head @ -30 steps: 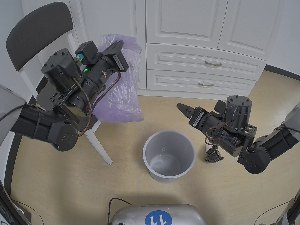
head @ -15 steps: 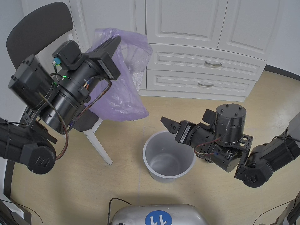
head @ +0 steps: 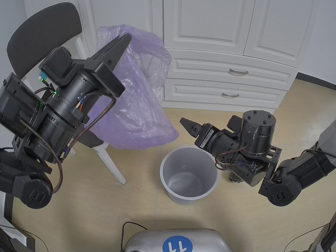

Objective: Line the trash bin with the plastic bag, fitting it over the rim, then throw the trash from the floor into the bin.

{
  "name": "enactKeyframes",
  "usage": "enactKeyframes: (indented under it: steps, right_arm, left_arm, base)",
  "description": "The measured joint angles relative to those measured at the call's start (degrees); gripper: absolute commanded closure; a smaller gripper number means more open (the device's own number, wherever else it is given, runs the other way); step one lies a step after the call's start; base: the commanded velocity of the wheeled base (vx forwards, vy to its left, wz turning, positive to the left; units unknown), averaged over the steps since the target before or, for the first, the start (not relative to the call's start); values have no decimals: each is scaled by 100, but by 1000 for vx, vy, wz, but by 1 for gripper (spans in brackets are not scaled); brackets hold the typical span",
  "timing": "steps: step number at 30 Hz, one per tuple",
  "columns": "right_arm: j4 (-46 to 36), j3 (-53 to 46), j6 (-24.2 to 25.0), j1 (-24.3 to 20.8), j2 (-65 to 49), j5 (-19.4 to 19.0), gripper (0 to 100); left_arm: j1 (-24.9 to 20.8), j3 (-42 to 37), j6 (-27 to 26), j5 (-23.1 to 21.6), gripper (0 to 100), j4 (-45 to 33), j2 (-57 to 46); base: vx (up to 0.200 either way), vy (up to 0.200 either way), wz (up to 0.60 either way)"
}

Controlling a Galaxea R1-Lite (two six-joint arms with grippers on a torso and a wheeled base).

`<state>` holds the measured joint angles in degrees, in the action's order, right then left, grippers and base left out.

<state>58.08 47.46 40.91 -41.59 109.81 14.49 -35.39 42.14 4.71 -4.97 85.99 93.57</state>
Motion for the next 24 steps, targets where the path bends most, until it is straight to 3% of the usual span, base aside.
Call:
enactKeyframes:
  steps: [13,22,24]
  right_arm:
    - [38,-28,217,48,199,-308,0]
    - [-208,-385,660,-20,83,-1531,0]
    - [-271,-496,701,-63,41,-1652,0]
  left_arm:
    - [-317,-276,161,-272,100,206,-129]
    - [-427,-246,580,-474,100,206,-118]
    - [-441,-238,649,-512,100,211,-113]
  base:
    - [0,0,0]
    - [0,0,0]
    - [0,0,0]
